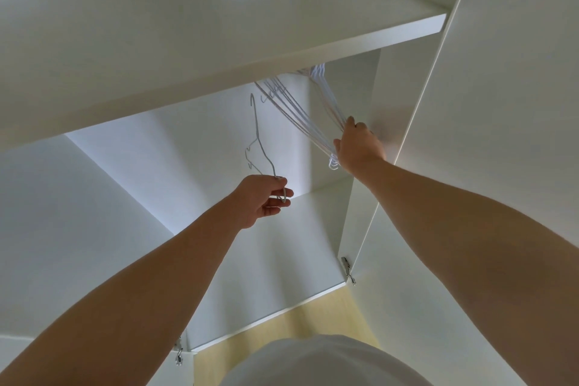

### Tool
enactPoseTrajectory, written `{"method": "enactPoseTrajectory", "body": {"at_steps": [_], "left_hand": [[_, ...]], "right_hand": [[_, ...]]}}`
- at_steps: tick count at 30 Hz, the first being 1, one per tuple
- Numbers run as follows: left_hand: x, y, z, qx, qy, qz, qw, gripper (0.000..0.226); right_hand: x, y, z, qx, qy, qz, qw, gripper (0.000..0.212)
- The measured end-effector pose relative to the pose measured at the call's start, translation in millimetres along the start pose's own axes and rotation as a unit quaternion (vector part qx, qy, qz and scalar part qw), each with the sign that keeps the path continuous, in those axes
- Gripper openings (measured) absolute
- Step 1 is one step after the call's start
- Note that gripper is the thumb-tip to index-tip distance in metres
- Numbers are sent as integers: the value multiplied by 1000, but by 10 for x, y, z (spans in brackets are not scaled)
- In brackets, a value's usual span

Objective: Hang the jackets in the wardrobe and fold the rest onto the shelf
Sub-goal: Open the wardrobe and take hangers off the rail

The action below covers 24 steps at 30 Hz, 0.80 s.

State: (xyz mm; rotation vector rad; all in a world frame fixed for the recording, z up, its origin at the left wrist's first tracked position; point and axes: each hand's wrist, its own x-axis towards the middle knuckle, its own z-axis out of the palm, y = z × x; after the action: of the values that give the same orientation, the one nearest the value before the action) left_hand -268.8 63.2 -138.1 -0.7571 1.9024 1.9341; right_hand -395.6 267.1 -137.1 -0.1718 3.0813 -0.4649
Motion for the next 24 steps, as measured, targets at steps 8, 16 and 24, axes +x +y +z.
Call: {"method": "enactPoseTrajectory", "body": {"at_steps": [8,16,24], "left_hand": [[-142,-136,-99,0,-11,20,1000,11],[-507,-495,-319,75,-69,59,993,19],[-838,-1017,-473,281,-142,217,924,14]], "right_hand": [[-350,-76,-41,-46,57,4,997,66],[-1192,-806,63,107,-49,-84,989,44],[-1925,-1125,393,228,-55,58,970,29]]}}
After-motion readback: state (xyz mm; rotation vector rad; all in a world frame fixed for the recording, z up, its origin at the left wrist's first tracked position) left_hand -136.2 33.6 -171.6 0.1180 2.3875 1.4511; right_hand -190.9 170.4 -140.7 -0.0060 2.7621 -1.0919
